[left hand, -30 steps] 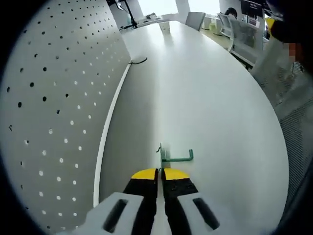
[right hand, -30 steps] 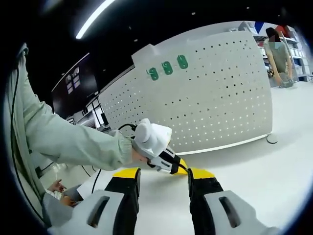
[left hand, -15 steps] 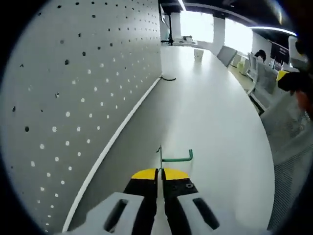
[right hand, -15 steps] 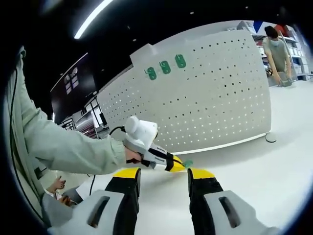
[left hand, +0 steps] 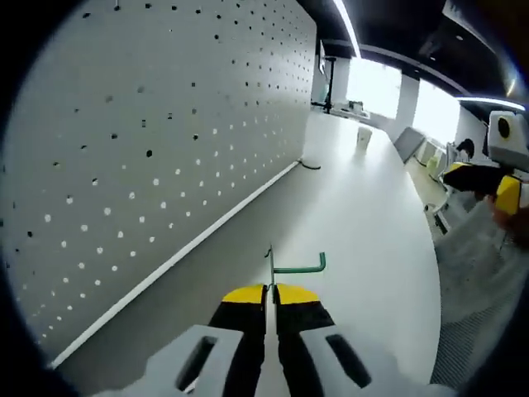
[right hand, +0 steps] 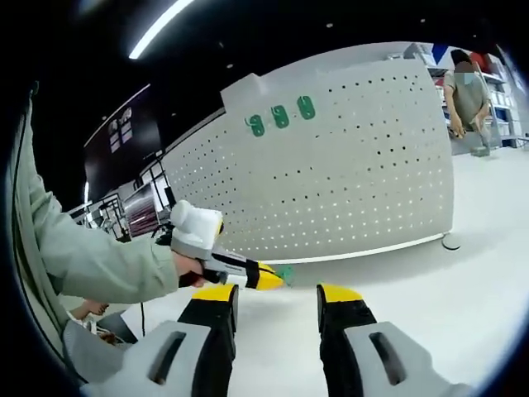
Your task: Insert the hook assembly into the mounting plate slot until the hook locks in place.
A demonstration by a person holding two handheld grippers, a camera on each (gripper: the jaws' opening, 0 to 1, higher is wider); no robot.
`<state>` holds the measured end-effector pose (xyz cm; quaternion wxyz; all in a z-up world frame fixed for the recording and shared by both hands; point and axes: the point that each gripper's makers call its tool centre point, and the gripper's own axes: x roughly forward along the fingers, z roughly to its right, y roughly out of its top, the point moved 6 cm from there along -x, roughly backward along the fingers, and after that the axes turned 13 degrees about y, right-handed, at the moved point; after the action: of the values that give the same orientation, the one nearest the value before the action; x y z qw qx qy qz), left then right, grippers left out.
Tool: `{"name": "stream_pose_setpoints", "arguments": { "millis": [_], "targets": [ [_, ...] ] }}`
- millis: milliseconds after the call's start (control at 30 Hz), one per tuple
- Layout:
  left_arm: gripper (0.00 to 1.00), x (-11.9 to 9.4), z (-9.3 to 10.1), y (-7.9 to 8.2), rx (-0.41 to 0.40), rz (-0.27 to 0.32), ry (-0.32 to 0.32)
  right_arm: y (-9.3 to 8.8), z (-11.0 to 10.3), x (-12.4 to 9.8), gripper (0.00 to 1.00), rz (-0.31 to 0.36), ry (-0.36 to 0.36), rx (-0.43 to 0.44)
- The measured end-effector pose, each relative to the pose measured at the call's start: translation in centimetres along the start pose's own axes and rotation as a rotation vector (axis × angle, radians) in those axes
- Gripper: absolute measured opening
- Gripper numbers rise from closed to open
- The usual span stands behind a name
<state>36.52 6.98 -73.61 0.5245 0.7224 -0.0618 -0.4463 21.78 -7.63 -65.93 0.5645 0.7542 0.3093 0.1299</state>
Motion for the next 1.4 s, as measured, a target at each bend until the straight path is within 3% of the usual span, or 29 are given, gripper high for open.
{"name": "stream_pose_setpoints", "arguments": {
  "millis": [267,467,733,800,1033,1167,1400],
  "targets": [
    [0.03,-3.2,0.3,-0.1,-0.043,0.06,0.011,1.0,-1.1,-0.1,0.36,-0.009,0.012,-0.045],
    [0.03,-6.4,1.0,-0.4,-0.091,0.132,0.033,2.9,-2.4,-0.5,0.36,0.0,0.018,-0.114],
    [0.03,-10.6,1.4,0.4,-0.165,0.283,0.079,4.5,-4.5,-0.7,0.36,0.007,0.043,-0.176],
    [0.03,-12.0,1.2,1.0,-0.179,0.369,0.14,4.9,-5.2,-0.6,0.36,0.011,0.055,-0.189],
    [0.03,-15.0,2.2,2.7,-0.204,0.522,0.19,6.2,-7.0,0.0,0.36,0.02,0.088,-0.21],
    [0.03,-16.5,3.1,3.5,-0.233,0.596,0.181,7.4,-8.1,0.4,0.35,0.047,0.119,-0.201],
    [0.03,-18.1,4.2,4.8,-0.3,0.668,0.121,8.9,-9.6,1.2,0.32,0.071,0.166,-0.21]
  ]
}}
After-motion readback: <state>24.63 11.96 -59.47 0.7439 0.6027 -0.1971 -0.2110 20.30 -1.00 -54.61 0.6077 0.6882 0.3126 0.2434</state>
